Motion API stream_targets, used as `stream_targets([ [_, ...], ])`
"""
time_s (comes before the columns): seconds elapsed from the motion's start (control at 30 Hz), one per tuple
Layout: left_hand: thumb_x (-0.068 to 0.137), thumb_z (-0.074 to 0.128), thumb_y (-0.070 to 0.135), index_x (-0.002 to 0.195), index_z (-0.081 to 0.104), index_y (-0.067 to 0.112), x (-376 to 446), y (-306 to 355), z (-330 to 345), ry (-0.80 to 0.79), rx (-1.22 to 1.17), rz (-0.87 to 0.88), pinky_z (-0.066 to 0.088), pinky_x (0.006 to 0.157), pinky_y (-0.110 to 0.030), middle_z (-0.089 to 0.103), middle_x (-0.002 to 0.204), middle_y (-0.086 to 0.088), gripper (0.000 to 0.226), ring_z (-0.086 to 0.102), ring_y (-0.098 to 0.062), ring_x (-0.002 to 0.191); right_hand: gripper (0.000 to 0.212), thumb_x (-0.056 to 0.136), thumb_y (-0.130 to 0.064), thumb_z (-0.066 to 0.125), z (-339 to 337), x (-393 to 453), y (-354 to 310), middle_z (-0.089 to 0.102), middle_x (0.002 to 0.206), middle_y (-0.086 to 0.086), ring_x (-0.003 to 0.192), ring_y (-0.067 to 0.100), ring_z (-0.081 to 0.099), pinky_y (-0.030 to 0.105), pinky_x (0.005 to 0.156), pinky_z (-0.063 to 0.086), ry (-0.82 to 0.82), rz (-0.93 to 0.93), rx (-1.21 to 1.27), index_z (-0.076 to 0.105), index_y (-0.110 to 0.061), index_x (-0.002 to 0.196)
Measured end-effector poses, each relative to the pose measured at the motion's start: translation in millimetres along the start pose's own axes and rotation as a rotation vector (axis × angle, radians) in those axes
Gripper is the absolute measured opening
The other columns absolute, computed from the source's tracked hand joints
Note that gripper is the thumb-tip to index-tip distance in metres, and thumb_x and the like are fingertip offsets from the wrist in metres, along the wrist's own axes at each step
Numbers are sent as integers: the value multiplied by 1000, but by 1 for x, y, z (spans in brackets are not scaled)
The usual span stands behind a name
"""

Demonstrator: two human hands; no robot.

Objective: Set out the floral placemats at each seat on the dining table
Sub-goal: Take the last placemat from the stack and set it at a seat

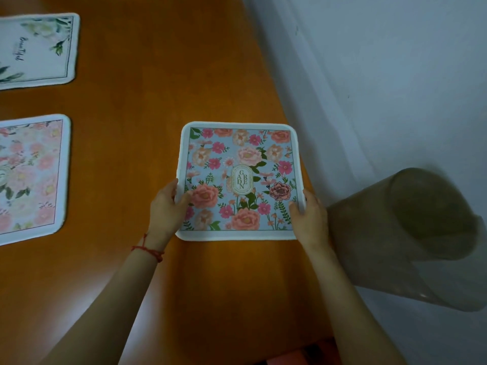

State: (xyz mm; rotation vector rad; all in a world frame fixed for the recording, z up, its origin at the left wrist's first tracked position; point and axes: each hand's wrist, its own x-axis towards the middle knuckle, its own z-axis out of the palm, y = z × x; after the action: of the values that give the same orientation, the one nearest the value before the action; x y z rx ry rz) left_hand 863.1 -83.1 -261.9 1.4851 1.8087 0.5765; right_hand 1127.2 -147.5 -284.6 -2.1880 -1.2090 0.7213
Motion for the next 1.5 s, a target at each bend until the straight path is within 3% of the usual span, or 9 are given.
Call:
stream_targets([
  [0.07,88,58,21,117,55,7,4,1,0,30,-28,-22,42,55,-21,55,97,0,32,53,-18,83,29,90,-25,54,3,6,3,58,108,8,98,21,60,35,73,57,20,31,20,52,-12,116],
  [0.23,85,62,13,108,63,4,20,-1,-5,50,-131,-111,51,73,-37,65,100,-13,25,62,-30,86,21,87,-29,57,8,21,3,55,101,7,88,27,63,46,66,58,87,126,49,53,-14,101],
  [0.37,85,61,8,112,63,0,29,1,-6,54,-192,-194,53,82,-44,65,109,-19,28,63,-36,94,24,88,-33,55,10,29,5,56,99,7,78,26,66,41,59,59,101,144,34,57,-12,100],
  [0.6,83,64,8,107,65,-1,38,2,-4,93,-173,-220,53,83,-44,66,109,-20,25,64,-35,93,21,88,-32,55,13,37,8,62,96,8,69,17,67,28,50,56,74,153,36,60,-15,99],
  [0.7,82,65,9,103,66,-1,38,0,-5,114,-185,-235,54,82,-46,67,106,-20,23,65,-35,91,17,90,-25,55,9,37,3,63,95,8,60,9,65,13,40,44,72,162,81,61,-11,97],
  [0.9,80,68,9,98,67,-1,29,-1,-11,161,-206,-227,55,77,-42,68,100,-20,21,64,-29,81,18,89,-13,59,-4,26,-12,65,92,9,68,15,60,17,49,42,61,156,189,57,-3,104],
  [1.1,79,69,10,96,67,-1,10,-11,-25,206,-221,-248,54,74,-37,68,97,-19,20,62,-25,76,16,88,-9,59,-6,8,-27,58,85,2,59,1,53,5,40,42,39,121,250,56,-2,103],
  [1.27,81,68,12,95,68,1,-12,-29,-41,242,-195,-263,55,74,-40,68,96,-18,18,66,-31,81,12,87,-8,59,1,-10,-39,58,84,2,60,-1,54,15,47,42,22,93,270,57,-5,99],
  [1.5,81,67,11,94,68,0,-49,-53,-64,310,-210,-289,54,74,-41,68,95,-20,17,62,-28,75,15,86,-5,60,12,-42,-51,58,83,4,59,-2,52,5,41,41,-24,46,268,58,-1,101],
])
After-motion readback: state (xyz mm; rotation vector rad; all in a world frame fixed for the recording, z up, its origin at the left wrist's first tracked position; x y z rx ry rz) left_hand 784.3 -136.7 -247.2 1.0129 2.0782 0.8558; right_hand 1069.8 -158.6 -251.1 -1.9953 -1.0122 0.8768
